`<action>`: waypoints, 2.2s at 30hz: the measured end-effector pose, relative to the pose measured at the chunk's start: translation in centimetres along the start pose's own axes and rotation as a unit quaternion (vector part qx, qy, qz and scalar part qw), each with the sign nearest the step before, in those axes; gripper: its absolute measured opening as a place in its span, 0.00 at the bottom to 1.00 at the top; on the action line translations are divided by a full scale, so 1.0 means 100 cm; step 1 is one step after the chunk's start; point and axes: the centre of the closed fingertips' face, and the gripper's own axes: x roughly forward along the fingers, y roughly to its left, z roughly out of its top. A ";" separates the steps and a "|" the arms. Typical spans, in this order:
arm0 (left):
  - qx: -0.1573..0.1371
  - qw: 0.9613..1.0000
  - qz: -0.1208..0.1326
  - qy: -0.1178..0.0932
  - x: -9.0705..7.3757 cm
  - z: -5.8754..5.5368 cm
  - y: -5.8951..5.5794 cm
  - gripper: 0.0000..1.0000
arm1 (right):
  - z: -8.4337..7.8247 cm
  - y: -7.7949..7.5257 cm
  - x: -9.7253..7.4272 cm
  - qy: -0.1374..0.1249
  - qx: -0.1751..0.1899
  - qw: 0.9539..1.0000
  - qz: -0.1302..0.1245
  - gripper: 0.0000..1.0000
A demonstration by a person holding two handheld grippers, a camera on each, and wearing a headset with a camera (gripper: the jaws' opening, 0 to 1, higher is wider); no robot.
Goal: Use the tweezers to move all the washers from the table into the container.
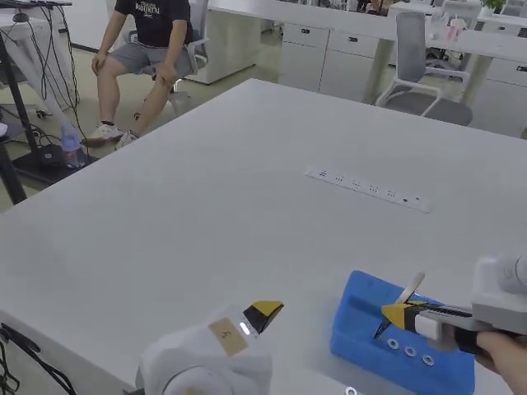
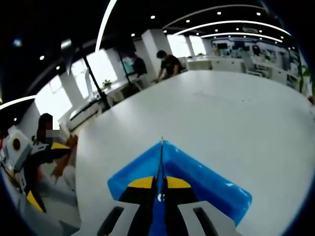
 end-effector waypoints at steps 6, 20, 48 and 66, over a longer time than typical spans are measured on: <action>0.000 1.000 0.000 0.000 0.000 0.000 0.000 0.81 | -0.001 -0.001 0.002 0.003 -0.024 1.000 -0.003 0.03; 0.000 1.000 -0.001 0.002 0.000 -0.001 0.000 0.81 | -0.005 0.009 0.003 0.006 -0.088 0.996 0.004 0.04; 0.003 1.000 -0.006 0.006 0.001 -0.003 -0.001 0.81 | 0.033 0.066 -0.039 -0.085 -0.074 0.992 0.048 0.04; 0.006 1.000 -0.009 0.011 0.001 -0.005 -0.003 0.81 | -0.003 0.099 -0.037 -0.067 -0.021 0.993 0.092 0.04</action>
